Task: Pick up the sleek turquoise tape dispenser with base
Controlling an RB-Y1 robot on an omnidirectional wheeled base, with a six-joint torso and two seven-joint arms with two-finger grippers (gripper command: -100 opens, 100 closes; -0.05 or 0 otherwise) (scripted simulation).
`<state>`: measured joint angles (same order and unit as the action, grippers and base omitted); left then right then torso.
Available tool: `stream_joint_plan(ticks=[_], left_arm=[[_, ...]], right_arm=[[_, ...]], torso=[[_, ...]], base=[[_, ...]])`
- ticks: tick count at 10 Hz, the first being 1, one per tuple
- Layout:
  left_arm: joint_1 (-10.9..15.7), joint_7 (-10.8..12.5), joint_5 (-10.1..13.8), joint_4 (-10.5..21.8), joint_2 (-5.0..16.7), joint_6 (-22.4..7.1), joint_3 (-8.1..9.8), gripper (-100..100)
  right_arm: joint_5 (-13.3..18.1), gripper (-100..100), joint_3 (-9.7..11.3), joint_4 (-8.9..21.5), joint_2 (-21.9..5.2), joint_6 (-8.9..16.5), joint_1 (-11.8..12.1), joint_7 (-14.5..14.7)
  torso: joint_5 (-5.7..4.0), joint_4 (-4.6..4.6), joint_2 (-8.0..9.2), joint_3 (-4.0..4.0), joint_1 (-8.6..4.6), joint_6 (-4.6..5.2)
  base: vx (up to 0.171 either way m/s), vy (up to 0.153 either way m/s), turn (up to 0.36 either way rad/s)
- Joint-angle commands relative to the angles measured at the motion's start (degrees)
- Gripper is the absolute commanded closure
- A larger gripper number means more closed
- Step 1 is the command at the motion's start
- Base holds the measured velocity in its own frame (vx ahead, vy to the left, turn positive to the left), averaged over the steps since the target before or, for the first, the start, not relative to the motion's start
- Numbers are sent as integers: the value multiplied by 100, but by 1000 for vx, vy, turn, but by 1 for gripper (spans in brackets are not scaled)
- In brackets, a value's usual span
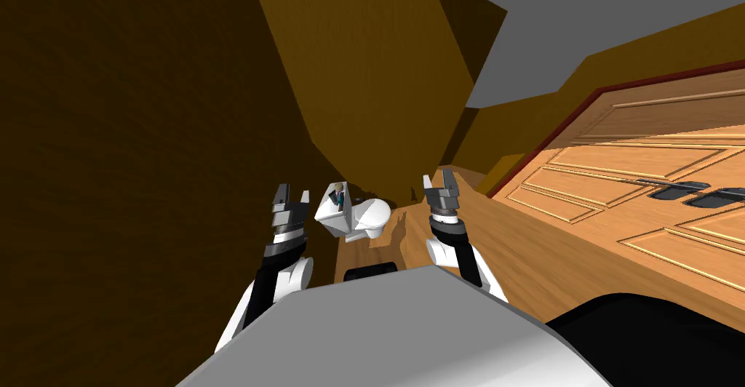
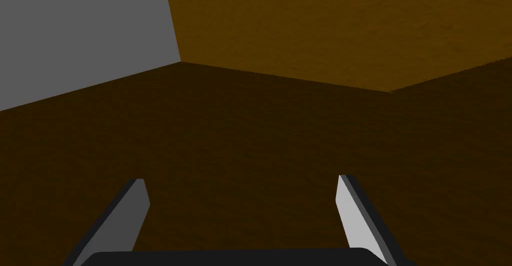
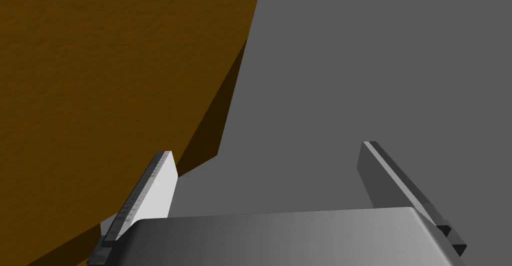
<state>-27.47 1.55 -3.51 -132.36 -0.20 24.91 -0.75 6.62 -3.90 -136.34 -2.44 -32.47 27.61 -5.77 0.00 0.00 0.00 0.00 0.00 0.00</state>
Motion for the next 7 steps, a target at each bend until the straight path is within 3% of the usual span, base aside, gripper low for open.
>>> stream_joint_plan(ticks=[1, 3, 7], left_arm=[[-113, 35, 10, 16, 176, -17, 9, -100], [-372, 114, 34, 60, 450, -54, 28, -100], [-1136, 373, 121, 240, 1026, -156, 88, -100]], right_arm=[[0, 0, 0, 0, 0, 0, 0, 0], [0, 0, 0, 0, 0, 0, 0, 0], [0, 0, 1, 0, 1, 0, 0, 0]], torso=[[0, 0, 0, 0, 0, 0], [-2, -1, -6, -3, -12, 1], [-6, -5, -22, -12, -27, 1]], base=[[9, -20, -52], [28, -50, -100], [62, -76, -158]])
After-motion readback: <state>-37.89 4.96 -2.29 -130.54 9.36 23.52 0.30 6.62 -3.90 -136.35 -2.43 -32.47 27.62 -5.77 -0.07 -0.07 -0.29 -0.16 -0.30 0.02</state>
